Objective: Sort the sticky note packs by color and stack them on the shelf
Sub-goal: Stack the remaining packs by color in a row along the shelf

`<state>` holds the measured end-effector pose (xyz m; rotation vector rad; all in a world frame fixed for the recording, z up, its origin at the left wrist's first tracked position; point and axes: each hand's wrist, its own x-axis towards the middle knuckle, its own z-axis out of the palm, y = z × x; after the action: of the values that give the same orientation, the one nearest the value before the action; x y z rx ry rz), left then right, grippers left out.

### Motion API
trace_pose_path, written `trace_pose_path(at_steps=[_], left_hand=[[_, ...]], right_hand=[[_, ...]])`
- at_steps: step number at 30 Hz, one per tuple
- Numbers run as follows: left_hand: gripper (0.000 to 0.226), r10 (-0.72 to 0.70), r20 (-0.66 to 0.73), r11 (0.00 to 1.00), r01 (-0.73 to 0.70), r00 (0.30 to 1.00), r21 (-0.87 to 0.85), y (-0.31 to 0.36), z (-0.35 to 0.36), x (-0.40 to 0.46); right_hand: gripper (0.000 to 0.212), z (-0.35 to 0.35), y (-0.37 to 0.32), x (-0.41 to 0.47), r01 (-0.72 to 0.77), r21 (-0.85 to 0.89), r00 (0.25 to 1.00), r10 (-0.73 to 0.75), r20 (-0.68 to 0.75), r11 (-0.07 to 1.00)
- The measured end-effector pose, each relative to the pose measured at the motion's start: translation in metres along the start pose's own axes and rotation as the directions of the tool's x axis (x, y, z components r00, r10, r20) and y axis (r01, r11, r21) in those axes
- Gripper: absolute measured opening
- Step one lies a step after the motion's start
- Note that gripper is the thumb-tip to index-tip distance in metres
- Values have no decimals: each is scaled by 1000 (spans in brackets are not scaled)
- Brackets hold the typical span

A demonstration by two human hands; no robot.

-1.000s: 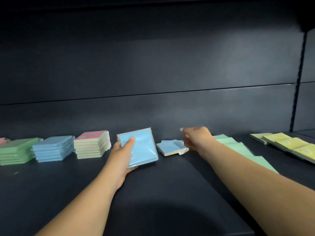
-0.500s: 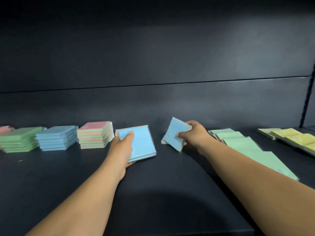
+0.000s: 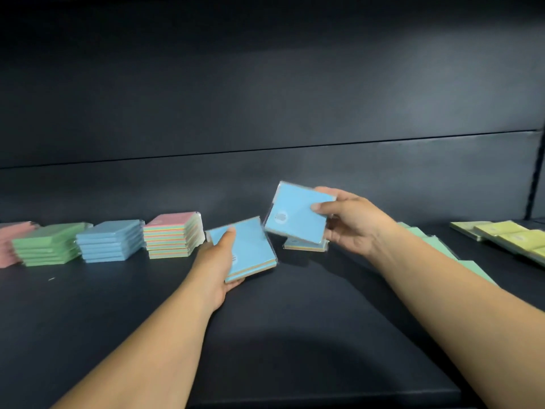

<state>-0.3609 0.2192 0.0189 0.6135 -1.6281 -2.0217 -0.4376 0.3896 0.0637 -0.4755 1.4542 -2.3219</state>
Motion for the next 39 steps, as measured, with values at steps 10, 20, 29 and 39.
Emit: trace_pose_path(at_steps=[10,20,29,39], left_hand=[[11,37,305,990,-75,952,115,-4,7,-10],[25,45,514,985,-123,857,119,-6,7,-13],[20,14,499,1000,-24,866,13,-7,15,-15],[38,225,385,946,-296,895,133,-9,12,-12]], right_hand=[[23,12,20,3,-30,-9,999,30,32,1000],[11,12,14,-1,132,-3,988,-132,-77,991],[24,33,19,-4,453,-143,873,-471,-126,880],[27,12,27,9,121,-356,963,-196,-184,927]])
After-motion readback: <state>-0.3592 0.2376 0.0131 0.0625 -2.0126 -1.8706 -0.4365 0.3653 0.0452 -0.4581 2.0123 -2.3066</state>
